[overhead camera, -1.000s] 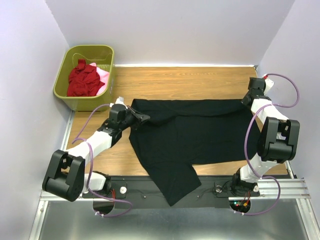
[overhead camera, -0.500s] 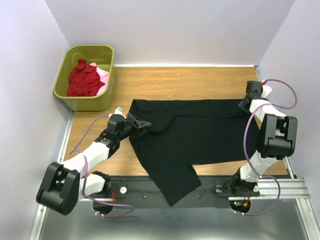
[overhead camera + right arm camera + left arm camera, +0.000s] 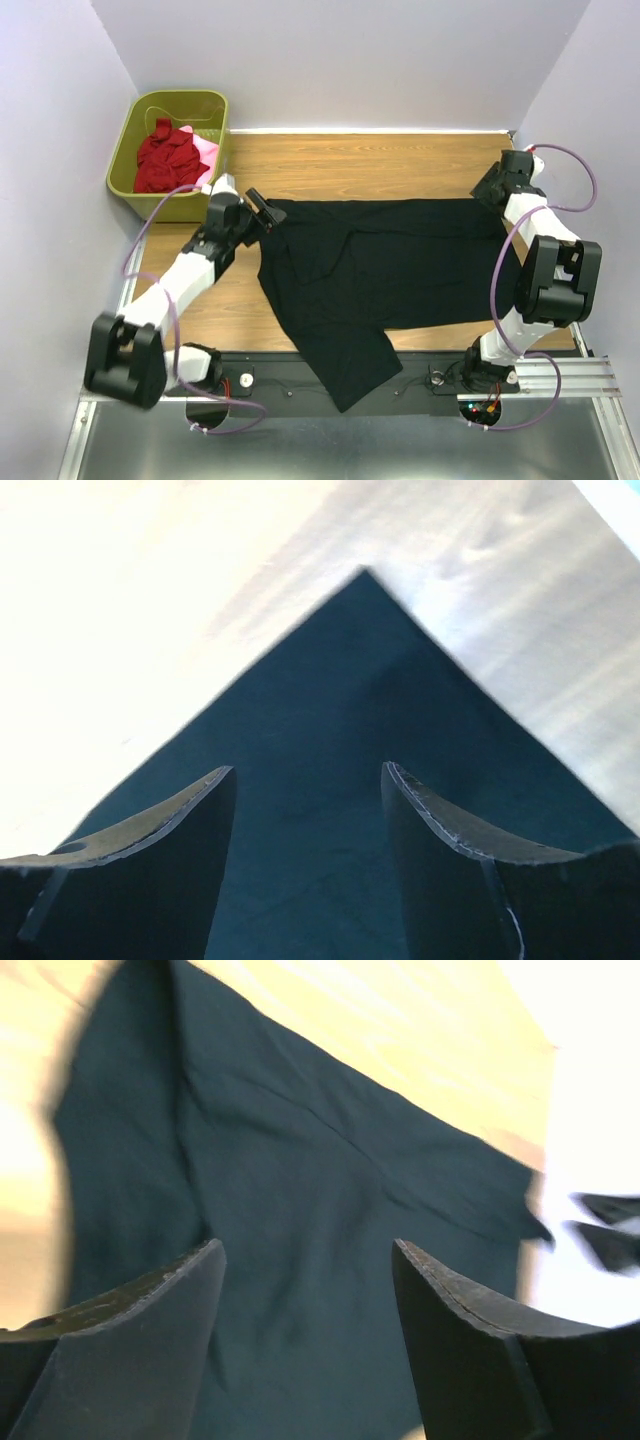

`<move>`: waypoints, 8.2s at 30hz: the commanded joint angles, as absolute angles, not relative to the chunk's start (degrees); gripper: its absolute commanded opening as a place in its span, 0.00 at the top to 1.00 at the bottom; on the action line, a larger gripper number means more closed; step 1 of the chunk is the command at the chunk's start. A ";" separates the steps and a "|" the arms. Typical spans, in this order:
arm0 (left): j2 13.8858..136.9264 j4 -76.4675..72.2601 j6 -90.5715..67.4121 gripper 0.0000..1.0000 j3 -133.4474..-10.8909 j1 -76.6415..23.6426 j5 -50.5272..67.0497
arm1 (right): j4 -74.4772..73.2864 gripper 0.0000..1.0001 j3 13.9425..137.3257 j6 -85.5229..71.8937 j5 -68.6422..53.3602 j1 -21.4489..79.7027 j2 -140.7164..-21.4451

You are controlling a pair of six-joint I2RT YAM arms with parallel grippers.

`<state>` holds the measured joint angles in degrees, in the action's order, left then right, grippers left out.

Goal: Fold and stack the t-shirts
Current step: Fold the tshirt

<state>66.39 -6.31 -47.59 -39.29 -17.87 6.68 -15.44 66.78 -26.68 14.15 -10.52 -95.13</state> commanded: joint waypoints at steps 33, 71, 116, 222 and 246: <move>102.58 -8.26 -33.31 1.00 -63.20 -12.13 11.95 | -13.01 0.37 73.39 -24.52 4.31 -10.90 -105.21; 105.91 -7.56 -32.00 1.00 -63.37 -12.30 6.77 | -13.18 0.46 73.57 -25.39 12.21 -14.76 -106.70; 108.19 -6.15 -28.21 1.00 -66.09 -13.54 8.96 | -17.67 0.68 65.74 -32.26 -1.32 -24.96 -101.69; 108.81 -5.27 -27.95 1.00 -67.32 -13.45 8.70 | -20.65 0.99 77.06 -30.59 -7.11 -28.48 -104.41; 109.77 -7.73 -34.10 1.00 -66.18 -11.87 13.36 | -7.91 0.99 98.70 -29.27 -17.58 -23.47 -117.86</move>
